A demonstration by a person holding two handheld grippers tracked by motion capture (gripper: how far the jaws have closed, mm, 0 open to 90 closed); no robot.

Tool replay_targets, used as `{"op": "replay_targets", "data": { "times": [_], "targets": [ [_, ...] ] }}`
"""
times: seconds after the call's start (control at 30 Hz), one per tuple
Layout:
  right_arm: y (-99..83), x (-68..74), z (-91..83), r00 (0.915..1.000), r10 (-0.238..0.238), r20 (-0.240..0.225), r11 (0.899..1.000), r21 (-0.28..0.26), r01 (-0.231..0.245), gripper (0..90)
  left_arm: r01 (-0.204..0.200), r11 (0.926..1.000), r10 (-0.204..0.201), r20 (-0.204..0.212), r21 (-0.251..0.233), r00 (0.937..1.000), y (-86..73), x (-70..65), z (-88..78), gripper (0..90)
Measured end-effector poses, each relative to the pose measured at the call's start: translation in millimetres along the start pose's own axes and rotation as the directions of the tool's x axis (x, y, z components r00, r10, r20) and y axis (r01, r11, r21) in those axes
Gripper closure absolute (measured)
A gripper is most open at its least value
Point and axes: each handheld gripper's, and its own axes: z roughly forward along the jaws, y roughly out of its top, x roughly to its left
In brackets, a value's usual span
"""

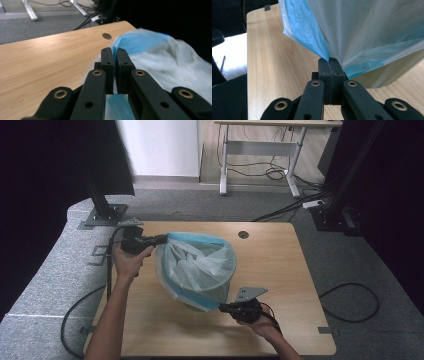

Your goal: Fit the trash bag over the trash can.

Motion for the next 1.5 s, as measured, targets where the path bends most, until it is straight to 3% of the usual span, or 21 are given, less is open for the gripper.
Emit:
{"op": "replay_targets", "data": {
  "times": [0.17, 0.3, 0.57, 0.77, 1.0, 1.17, 1.33, 1.5],
  "targets": [
    [-0.3, -0.9, 0.2, 1.0000, -0.001, -0.002, 1.000, -0.003, 0.001, 88.7, 0.037, 0.9990, -0.036, -0.022, 0.024, 0.9991, 7.8, 13.8, 15.1, 86.4],
    [-0.3, -0.9, -0.1, 1.0000, 0.000, -0.002, 1.000, -0.005, 0.000, 88.6, 0.035, 0.9981, -0.034, -0.025, 0.050, 0.9991, 8.3, 21.6, 27.0, 88.4],
    [-1.0, -1.2, 0.1, 1.0000, 0.002, -0.004, 1.000, -0.006, -0.002, 88.6, 0.037, 0.9952, -0.034, -0.030, 0.091, 0.9990, -1.6, 31.9, 48.5, 89.6],
    [-2.2, -1.3, -0.7, 1.0000, 0.005, -0.004, 1.000, -0.005, -0.005, 88.6, 0.050, 0.9894, -0.050, -0.006, 0.136, 0.9987, -12.7, 36.6, 69.7, 89.9],
    [-4.0, -2.0, -3.6, 0.9999, 0.011, -0.001, 1.000, -0.009, -0.011, 88.6, 0.045, 0.9764, -0.053, 0.032, 0.211, 0.9981, -24.0, 37.6, 95.5, 90.0],
    [-5.3, -3.2, -5.5, 0.9999, 0.015, 0.002, 1.000, -0.015, -0.015, 88.5, 0.040, 0.9669, -0.053, 0.044, 0.252, 0.9976, -30.7, 37.1, 101.9, 90.0],
    [-5.5, -5.0, -9.9, 0.9998, 0.017, 0.006, 0.999, -0.028, -0.017, 88.4, 0.032, 0.9473, -0.040, 0.016, 0.319, 0.9991, -42.1, 37.4, 105.5, 90.0],
    [-6.7, -6.1, -12.4, 0.9998, 0.017, 0.009, 0.999, -0.028, -0.017, 88.4, 0.040, 0.9491, -0.048, 0.017, 0.313, 0.9987, -49.5, 38.8, 99.0, 90.0]
  ]
}}
